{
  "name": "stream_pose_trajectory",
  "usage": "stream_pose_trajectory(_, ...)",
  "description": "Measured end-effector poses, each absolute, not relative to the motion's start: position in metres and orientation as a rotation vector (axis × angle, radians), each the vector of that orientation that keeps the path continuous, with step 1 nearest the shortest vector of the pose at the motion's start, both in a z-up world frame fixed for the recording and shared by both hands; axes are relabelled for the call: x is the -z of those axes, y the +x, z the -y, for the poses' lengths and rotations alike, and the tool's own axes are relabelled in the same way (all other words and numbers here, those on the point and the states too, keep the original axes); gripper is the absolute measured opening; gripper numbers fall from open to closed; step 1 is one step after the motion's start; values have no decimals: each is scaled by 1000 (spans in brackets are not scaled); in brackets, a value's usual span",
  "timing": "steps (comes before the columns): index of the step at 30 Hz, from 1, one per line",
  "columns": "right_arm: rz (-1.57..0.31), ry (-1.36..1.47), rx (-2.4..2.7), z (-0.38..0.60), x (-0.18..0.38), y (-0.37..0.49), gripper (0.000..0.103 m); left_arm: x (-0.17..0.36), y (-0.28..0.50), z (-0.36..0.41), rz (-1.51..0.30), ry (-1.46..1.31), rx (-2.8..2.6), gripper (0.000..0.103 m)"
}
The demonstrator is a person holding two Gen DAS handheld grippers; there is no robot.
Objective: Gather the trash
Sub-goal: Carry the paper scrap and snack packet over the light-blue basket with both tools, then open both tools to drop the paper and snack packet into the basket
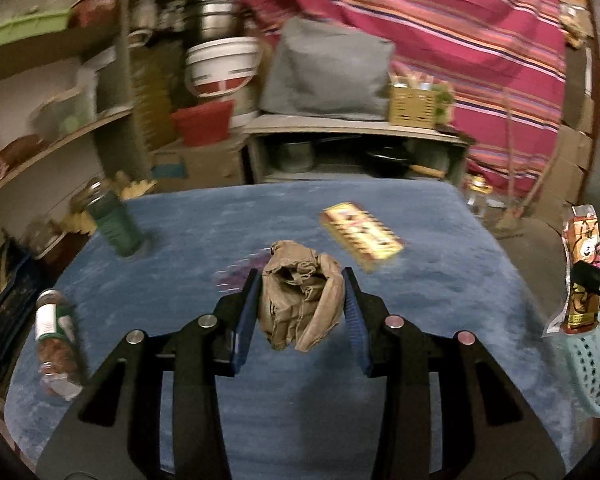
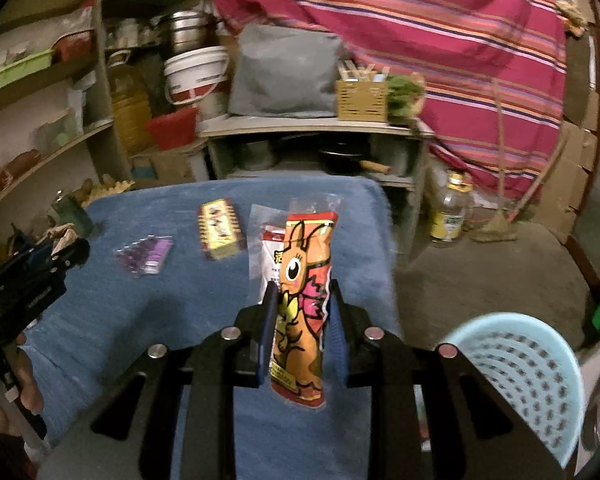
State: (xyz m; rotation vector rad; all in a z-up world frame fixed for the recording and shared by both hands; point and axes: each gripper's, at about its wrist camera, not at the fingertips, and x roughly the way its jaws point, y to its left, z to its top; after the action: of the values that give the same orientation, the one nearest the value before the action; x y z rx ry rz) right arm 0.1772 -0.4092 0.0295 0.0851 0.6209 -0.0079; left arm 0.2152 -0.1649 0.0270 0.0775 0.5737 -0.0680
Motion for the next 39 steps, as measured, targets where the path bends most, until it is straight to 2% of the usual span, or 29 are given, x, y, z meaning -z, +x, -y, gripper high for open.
stream_pose_trajectory(12,-610,141,234,538,-26,107,25,-22,173,326,-485,173,345,40)
stream_pose_trajectory(19,-642,205,324,595,-4,80,25,7,154,407,-529,196,522,40)
stream_pose_trajectory(25,-672,226,345,611,11,76,25,28,154,445,-592,204,590,41)
stream_pose_trajectory(26,-674,229,346,611,13,76,25,29,154,448,-598,205,596,42)
stream_pose_trajectory(27,-677,230,348,612,15,75,25,30,154,451,-602,208,604,50)
stream_pose_trajectory(28,-679,231,349,613,16,74,25,29,154,450,-598,211,605,63)
stream_pose_trajectory(30,-682,231,352,613,17,73,25,22,153,443,-559,208,575,78)
stream_pose_trajectory(33,-688,230,350,612,19,74,25,11,153,434,-546,192,568,85)
stream_pose_trajectory(36,-697,218,345,605,21,80,25,-3,153,417,-514,166,537,97)
stream_pose_trajectory(39,-708,203,341,597,26,87,25,-15,149,395,-465,176,494,98)
